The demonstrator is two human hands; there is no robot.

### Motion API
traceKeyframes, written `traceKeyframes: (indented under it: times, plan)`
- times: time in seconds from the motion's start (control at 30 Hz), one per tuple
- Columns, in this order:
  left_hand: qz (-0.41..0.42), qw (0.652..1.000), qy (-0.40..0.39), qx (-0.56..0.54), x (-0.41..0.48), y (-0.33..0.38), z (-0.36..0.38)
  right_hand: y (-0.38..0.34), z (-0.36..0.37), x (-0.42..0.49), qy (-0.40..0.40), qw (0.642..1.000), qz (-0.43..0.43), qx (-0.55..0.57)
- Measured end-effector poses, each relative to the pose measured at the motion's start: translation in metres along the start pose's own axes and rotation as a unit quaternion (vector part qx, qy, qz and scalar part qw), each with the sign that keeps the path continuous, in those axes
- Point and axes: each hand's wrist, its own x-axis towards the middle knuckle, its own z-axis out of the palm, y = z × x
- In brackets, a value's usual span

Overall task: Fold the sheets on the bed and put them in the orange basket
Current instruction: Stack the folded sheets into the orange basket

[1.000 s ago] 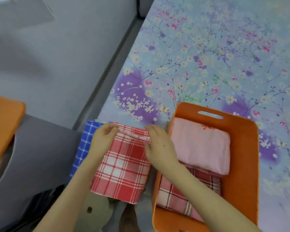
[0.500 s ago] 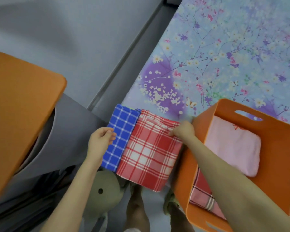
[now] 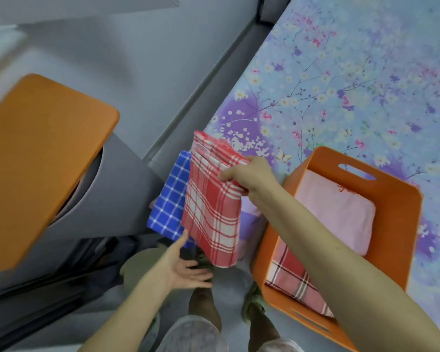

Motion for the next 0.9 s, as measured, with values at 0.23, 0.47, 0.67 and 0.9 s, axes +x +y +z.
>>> traceKeyframes:
  times: [0.23,0.47,0.67,0.9]
  plan:
    - [0.155,0.944,-0.236,-0.17,-0.049,-0.017,0.077,-0.064,-0.069,-0.082,-0.01,0.985,-0.08,0.153]
    - [0.425,0.885,-0.132,0.139,-0.091,-0.022,0.163,0.002,-0.2,-0.12,0.169,0.963,-0.187,0.099]
    - [0.627,0.569,0.1,0.523,-0.025,-0.1,0.221,0.147,-0.244,-0.104,0.368,0.892,-0.083,-0.248]
    - [0.547,0.423,0.171,0.701,0.065,-0.145,0.185,0.257,-0.209,-0.087,0.322,0.881,0.02,-0.345]
